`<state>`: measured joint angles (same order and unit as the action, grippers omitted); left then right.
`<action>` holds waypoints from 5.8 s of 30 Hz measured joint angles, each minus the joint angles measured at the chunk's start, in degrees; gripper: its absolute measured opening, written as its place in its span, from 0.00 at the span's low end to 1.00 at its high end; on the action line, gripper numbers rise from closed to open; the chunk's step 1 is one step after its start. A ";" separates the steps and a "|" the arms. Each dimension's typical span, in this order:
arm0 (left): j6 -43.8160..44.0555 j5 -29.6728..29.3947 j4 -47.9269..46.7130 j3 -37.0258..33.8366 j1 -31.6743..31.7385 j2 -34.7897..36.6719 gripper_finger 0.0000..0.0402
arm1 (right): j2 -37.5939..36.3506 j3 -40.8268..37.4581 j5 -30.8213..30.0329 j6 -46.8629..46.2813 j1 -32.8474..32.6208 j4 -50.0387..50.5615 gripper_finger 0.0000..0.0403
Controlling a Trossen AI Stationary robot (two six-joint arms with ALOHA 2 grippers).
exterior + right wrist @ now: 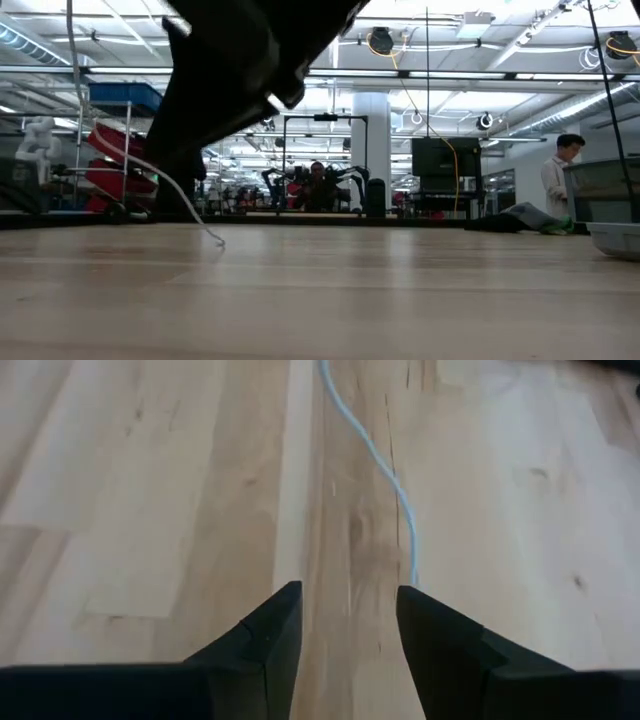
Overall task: Coil cords
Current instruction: Coil the white cable wire onto the spool
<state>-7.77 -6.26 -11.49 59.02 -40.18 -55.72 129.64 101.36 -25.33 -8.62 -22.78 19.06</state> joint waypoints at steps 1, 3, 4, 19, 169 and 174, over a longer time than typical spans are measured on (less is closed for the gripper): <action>-0.02 0.00 0.00 0.00 0.00 0.00 0.00 | 0.31 0.00 0.10 -0.04 0.29 -0.03 0.38; -0.02 0.02 0.09 0.00 0.00 0.00 0.00 | 0.55 0.00 0.14 0.09 0.76 -0.57 0.38; -0.04 0.01 0.13 0.00 0.02 0.00 0.00 | 0.55 0.00 0.06 0.24 0.98 -0.79 0.38; -0.09 0.00 0.31 0.00 0.02 0.00 0.00 | 1.98 0.00 0.11 2.37 2.74 -3.05 0.32; -2.08 3.98 -6.87 1.16 3.45 -2.45 0.00 | -9.28 -18.64 10.64 2.72 0.83 -41.06 0.35; -2.14 3.86 -6.85 1.16 3.41 -2.45 0.00 | -8.15 -18.64 10.72 2.27 1.09 -42.54 0.35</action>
<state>-9.91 -2.40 -18.34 60.18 -36.77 -58.17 121.49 82.72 -14.61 -6.35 -21.69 -23.49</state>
